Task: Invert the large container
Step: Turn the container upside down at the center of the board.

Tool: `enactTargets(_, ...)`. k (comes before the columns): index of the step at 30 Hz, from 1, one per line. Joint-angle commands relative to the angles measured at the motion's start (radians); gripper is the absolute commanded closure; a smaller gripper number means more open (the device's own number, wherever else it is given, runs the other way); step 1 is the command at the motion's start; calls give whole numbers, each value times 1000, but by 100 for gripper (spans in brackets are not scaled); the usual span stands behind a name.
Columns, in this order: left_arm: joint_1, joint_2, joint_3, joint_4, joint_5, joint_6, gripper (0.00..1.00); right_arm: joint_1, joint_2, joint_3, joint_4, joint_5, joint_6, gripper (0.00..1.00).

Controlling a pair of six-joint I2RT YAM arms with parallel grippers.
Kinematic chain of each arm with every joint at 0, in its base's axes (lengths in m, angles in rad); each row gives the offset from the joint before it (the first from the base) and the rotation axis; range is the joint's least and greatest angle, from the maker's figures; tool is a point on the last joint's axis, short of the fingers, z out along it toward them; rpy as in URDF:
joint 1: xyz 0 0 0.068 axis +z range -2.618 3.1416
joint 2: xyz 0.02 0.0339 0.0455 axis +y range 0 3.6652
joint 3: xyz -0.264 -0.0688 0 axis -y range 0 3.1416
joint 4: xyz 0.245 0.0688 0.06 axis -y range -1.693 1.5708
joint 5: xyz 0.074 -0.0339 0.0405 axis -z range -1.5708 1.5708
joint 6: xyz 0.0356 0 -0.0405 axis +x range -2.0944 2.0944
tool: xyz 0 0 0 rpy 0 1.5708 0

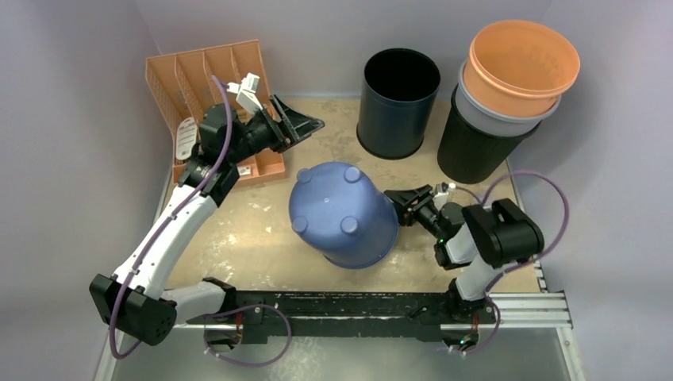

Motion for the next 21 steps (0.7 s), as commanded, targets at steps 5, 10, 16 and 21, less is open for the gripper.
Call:
enactTargets(5, -3, -18, 73, -57, -52, 91, 25, 5, -441, 247, -802, 92, -431, 23)
enactTargets(10, -2, -22, 54, -50, -60, 92, 25, 5, -491, 354, -1053, 121, -527, 15)
enactTargets(16, -3, -31, 55, -78, -79, 110, 25, 5, -506, 396, -1164, 151, -604, 14)
enactTargets(21, -3, -29, 104, -187, -132, 193, 25, 5, -615, 427, -1348, 223, -683, 14)
